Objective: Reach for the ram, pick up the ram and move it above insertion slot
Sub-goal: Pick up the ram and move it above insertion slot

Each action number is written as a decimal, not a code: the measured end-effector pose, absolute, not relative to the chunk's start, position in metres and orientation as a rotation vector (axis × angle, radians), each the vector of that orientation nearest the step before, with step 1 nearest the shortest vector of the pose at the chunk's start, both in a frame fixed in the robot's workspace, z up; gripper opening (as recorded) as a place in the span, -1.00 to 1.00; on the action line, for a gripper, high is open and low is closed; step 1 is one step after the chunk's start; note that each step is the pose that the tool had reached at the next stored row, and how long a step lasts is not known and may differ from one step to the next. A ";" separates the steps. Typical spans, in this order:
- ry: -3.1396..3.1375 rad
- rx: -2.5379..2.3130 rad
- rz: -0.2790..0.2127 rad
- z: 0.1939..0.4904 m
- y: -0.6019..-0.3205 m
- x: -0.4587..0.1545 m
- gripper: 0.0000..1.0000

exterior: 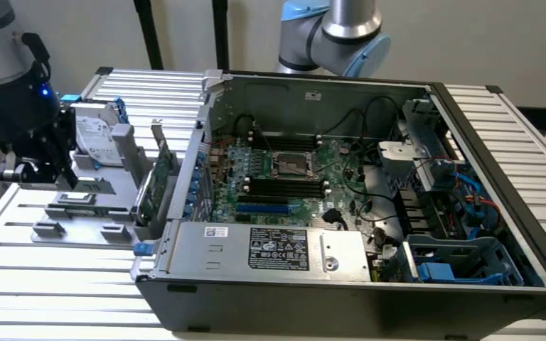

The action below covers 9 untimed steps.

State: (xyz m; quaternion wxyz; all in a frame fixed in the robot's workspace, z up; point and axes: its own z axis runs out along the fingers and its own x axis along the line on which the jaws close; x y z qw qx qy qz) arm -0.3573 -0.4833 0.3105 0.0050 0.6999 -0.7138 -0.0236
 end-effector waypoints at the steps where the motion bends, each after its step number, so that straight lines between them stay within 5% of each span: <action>1: -2.235 2.192 -0.074 0.315 -0.483 -0.355 -0.73; 9: -2.232 2.195 -0.076 0.351 -0.483 -0.329 -0.73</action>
